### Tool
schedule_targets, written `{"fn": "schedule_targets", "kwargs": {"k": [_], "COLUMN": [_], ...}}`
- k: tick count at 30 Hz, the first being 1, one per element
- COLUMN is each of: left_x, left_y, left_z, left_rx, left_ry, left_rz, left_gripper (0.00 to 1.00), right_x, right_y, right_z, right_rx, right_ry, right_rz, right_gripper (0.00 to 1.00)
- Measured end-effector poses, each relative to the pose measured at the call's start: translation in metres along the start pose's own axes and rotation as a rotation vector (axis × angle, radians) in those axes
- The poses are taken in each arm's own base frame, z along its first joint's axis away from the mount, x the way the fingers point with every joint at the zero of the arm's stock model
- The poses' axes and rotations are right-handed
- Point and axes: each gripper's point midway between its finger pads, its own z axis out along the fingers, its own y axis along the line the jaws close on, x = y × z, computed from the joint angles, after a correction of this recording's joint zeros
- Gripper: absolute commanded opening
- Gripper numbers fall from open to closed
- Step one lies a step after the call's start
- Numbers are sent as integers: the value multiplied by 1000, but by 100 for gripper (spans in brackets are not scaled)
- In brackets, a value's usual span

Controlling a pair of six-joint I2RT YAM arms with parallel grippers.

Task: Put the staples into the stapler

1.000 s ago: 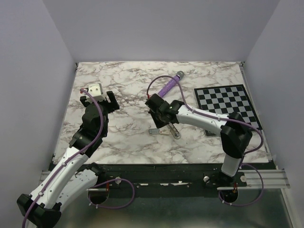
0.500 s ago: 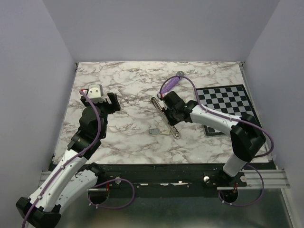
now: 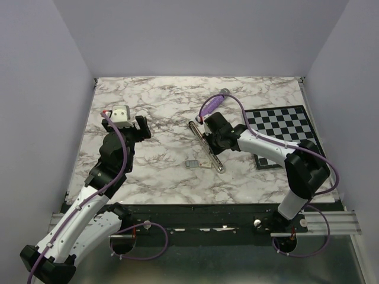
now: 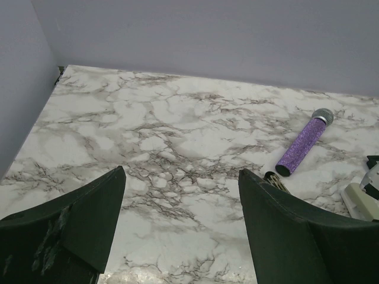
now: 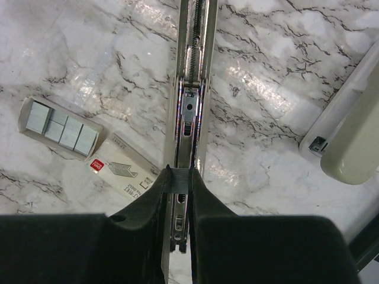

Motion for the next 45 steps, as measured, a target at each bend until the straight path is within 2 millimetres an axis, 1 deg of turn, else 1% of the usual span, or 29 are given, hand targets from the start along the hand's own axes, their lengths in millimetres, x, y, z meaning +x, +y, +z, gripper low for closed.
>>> {"fn": "schedule_targets", "kwargs": {"k": [9,16,45], "left_x": [2,3,7], "left_y": [0,-1,-3], "left_z": [1,2,4], "left_rx": [1,3,8], "left_ry": [7,9,20], "left_rz": [10,11,19], "left_gripper": [85,85,85], "right_x": [7,10,11], "right_y": [1,-1,-3], "right_z": [9,12,15], "right_rx": [-7,-5,-4], "right_ry": [26,36,28], "right_rz": [-7,-5,-6], "right_gripper": [17,17,17]}}
